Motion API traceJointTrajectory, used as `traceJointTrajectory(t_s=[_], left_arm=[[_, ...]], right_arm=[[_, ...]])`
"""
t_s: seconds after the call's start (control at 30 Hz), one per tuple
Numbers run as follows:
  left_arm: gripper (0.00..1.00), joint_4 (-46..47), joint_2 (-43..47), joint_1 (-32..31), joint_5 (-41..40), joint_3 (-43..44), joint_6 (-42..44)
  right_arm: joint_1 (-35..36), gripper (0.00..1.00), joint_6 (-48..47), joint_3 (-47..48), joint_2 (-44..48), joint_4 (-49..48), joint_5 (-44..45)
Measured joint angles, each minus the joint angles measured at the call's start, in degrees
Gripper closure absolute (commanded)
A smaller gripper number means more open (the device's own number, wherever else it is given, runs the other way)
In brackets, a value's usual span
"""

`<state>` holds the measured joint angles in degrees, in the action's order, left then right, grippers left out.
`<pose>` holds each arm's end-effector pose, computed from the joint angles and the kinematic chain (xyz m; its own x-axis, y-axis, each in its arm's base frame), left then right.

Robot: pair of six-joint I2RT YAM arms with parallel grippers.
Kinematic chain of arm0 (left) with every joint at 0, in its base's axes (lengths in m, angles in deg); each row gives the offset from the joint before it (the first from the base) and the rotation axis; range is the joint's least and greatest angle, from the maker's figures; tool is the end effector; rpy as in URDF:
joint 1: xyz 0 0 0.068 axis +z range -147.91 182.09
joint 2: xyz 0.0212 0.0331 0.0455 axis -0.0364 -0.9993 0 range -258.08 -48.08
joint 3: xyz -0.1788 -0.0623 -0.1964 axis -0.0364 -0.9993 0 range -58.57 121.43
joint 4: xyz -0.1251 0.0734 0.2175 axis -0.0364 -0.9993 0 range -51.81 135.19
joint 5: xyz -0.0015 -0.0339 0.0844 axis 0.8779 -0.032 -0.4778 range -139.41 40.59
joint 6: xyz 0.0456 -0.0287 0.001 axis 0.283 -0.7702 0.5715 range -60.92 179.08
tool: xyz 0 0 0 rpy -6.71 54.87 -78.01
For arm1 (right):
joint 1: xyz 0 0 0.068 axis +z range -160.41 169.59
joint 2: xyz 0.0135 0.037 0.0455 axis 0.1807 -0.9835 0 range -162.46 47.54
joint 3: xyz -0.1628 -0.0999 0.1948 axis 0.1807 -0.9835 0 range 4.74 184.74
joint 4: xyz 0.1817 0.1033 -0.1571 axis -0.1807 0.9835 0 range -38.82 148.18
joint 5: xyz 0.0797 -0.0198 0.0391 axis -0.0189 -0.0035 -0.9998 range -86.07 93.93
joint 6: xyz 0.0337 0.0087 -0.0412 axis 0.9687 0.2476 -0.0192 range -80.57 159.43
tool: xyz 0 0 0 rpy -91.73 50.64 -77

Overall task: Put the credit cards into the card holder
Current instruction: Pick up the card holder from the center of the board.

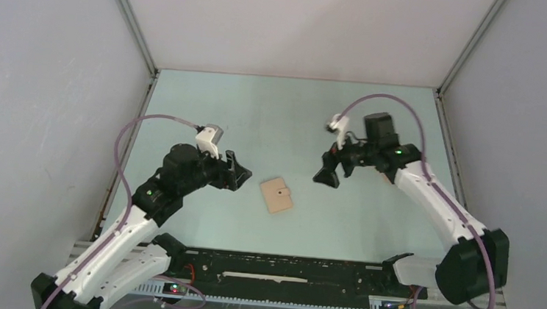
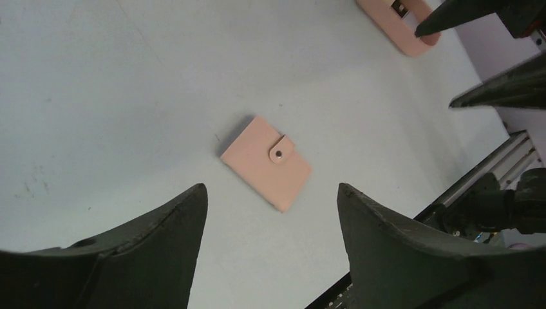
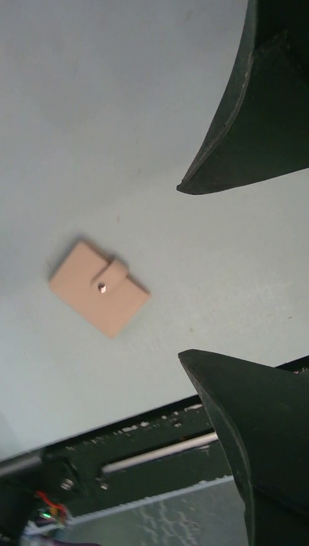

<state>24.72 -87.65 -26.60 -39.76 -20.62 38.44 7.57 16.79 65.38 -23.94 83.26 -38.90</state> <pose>0.1412 -0.0841 0.2938 -0.5237 -0.1097 -0.8448 0.4540 0.8032 -0.3858 0.2412 0.1037 0.3085 -0.3285 -0.4033 -0.8540 -0.8952 0.4212 0.1455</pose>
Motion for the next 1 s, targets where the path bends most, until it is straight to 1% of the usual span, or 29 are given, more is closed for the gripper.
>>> traceJointTrajectory(t_s=[0.07, 0.1, 0.13, 0.2, 0.27, 0.33, 0.43, 0.57, 0.6, 0.73, 0.77, 0.9, 1.0], left_arm=[[0.31, 0.9, -3.3, 0.0, 0.3, -0.1, -3.1], [0.35, 2.1, -4.8, 0.0, 0.7, -0.5, -4.9], [0.36, 4.6, -6.6, -0.1, 1.2, -1.7, -7.5], [0.37, 10.5, -9.7, -0.3, 1.1, -6.2, -12.7], [0.37, 14.4, -12.3, -1.1, -0.3, -10.8, -16.7], [0.37, 16.6, -15.0, -2.2, -2.8, -13.9, -20.3], [0.37, 20.9, -17.5, -3.9, -7.1, -16.1, -26.1], [0.36, 26.6, -19.6, -6.8, -11.3, -16.7, -31.7], [0.36, 28.2, -20.2, -7.5, -11.9, -16.9, -32.9], [0.36, 33.2, -24.3, -9.3, -13.5, -18.6, -37.9], [0.36, 33.7, -25.3, -9.5, -13.7, -18.8, -38.7], [0.36, 34.6, -27.3, -10.7, -14.6, -19.6, -41.6], [0.35, 35.7, -27.3, -11.6, -16.0, -19.9, -43.0]], right_arm=[[5.5, 0.08, -1.6, 0.1, -3.3, 0.2, 1.5], [8.3, 0.1, -2.4, 0.3, -5.2, 0.5, 2.4], [10.5, 0.13, -3.0, 0.7, -7.2, 1.0, 3.1], [14.1, 0.16, -3.8, 1.4, -11.1, 1.7, 3.5], [15.6, 0.18, -4.1, 1.5, -13.7, 2.4, 3.9], [16.1, 0.2, -4.1, 1.5, -15.5, 3.0, 4.8], [16.7, 0.24, -2.0, 1.5, -17.3, 2.2, 6.8], [17.6, 0.26, 5.4, 1.6, -19.7, -1.2, 8.2], [17.7, 0.29, 7.1, 1.7, -20.4, -2.1, 8.3], [17.7, 0.45, 14.8, 3.9, -25.1, -4.8, 8.5], [17.7, 0.48, 16.4, 4.9, -26.6, -5.1, 8.3], [17.7, 0.49, 21.7, 9.7, -34.2, -5.4, 7.8], [17.7, 0.49, 24.0, 10.3, -37.5, -5.6, 8.1]])
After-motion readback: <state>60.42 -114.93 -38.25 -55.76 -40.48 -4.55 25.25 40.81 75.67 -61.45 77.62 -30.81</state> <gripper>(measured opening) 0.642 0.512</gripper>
